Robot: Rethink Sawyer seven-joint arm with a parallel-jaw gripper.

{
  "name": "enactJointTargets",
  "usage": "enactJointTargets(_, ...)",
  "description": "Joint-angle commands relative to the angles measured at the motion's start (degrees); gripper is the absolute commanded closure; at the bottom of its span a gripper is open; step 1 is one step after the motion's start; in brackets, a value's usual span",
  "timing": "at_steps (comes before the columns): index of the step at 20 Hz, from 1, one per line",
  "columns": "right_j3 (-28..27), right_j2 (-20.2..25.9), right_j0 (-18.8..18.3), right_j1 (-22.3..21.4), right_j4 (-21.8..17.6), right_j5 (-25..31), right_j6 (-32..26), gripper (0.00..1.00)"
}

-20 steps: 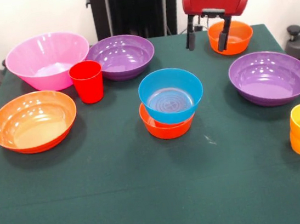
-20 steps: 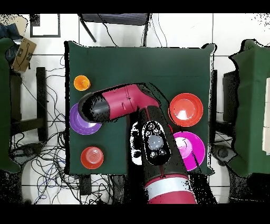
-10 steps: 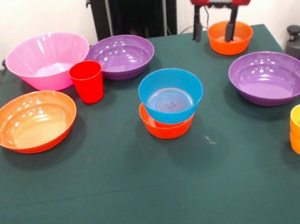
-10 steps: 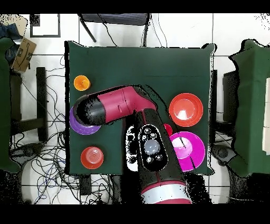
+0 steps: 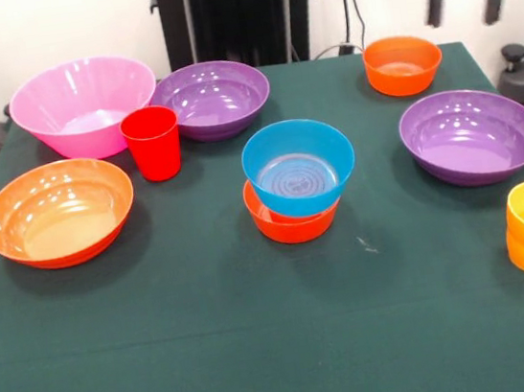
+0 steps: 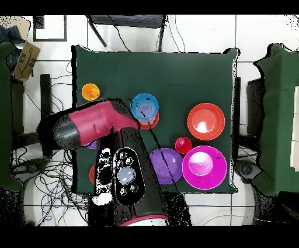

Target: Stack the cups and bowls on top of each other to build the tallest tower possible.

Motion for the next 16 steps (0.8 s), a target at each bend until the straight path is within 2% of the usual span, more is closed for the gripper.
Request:
enactJointTargets(1, -3.1, -3.9, 5.9, 6.4, 0.4, -1.1, 13.5, 0.0)
enactJointTargets(12, -8.4, -13.7, 13.3, 16.2, -3.9, -11.6, 16.6, 0.0)
enactJointTargets(16, -9.4, -16.7, 15.3, 18.9, -3.3, -14.9, 16.3, 0.0)
